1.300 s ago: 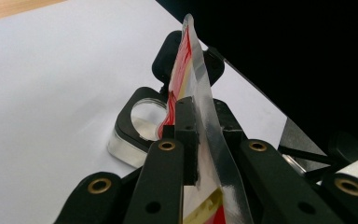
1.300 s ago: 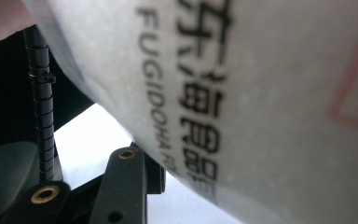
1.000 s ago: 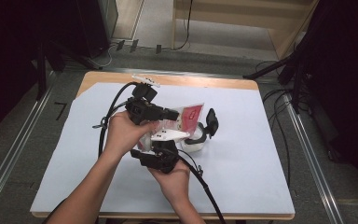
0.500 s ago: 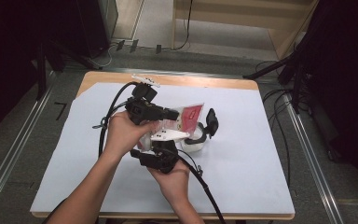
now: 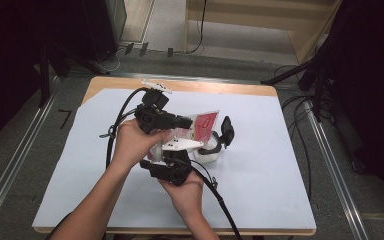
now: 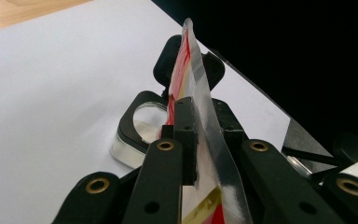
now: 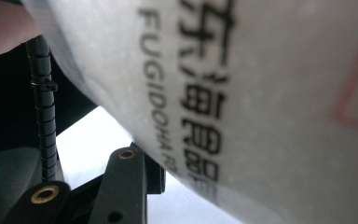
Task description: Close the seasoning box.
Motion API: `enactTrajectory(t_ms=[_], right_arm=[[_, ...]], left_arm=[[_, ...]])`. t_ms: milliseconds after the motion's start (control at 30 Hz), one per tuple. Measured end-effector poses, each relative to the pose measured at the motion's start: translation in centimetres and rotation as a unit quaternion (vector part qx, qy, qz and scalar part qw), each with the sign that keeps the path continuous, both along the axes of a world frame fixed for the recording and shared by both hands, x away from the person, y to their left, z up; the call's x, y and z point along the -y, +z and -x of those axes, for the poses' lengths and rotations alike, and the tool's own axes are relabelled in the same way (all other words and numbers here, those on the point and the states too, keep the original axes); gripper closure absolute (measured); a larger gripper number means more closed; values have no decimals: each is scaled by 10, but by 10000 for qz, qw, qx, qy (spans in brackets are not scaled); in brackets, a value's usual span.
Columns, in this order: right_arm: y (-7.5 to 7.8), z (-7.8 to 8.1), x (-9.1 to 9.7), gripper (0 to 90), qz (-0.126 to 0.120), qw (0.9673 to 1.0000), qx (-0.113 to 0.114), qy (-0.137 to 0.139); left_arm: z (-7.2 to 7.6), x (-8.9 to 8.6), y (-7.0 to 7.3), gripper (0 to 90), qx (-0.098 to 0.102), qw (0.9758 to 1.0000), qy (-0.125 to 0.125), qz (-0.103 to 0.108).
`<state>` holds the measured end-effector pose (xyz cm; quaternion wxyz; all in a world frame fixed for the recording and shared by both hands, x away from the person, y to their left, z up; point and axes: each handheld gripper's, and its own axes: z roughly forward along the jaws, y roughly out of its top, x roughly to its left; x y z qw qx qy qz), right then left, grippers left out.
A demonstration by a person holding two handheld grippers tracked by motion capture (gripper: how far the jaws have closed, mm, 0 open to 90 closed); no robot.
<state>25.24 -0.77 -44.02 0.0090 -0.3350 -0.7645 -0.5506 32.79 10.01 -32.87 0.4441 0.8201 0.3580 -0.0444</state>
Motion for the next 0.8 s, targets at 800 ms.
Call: enactTrajectory(t_ms=[800], right_arm=[[1, -1, 1, 628, 3, 9999, 83, 91]], left_arm=[[-1, -2, 0, 839, 25, 10000, 45, -3]])
